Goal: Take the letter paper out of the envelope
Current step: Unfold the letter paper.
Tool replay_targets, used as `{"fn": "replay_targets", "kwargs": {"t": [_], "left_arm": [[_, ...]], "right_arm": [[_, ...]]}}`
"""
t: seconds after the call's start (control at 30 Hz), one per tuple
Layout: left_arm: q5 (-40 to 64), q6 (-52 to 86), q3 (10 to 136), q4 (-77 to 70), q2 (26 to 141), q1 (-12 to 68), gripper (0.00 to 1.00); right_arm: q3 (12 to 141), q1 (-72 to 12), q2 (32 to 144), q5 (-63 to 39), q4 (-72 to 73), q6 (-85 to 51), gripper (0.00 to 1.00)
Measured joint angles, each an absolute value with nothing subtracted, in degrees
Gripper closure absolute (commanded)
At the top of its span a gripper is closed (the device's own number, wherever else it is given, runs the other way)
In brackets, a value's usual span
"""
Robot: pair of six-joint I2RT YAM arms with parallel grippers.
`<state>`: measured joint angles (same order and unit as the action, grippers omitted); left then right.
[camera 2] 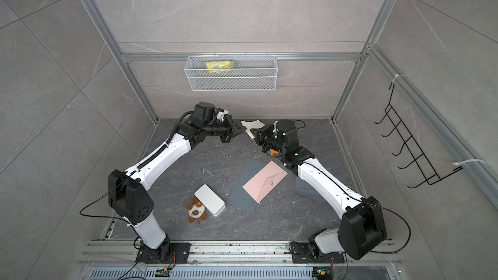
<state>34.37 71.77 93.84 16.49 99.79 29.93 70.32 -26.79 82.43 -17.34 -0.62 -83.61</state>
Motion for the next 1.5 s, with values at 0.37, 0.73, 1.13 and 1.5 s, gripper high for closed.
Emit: {"fn": "replay_targets", "kwargs": {"t": [0.37,0.73,1.13,1.5], "left_arm": [[34.33,70.54,98.85,26.41,98.02,23.55,0.19],[36.16,73.12,99.18,31.57,95.57,18.76,0.15],[39.66,73.38,95.02,31.75,95.61,20.95,0.17],[41.1,76.27,88.01,27.75,95.61,22.85,0.65]], "right_arm": [[94.52,-28.51,86.06,-10.2,-27.83,-33.12,1.0],[68.55,-39.57,76.09,2.28,-12.29,20.01,1.0],[64.49,-40.6,74.89,-5.1,-0.23,39.94,1.0],[65.36,-40.6,76.95,-6.09,0.99,42.35,1.0]]}}
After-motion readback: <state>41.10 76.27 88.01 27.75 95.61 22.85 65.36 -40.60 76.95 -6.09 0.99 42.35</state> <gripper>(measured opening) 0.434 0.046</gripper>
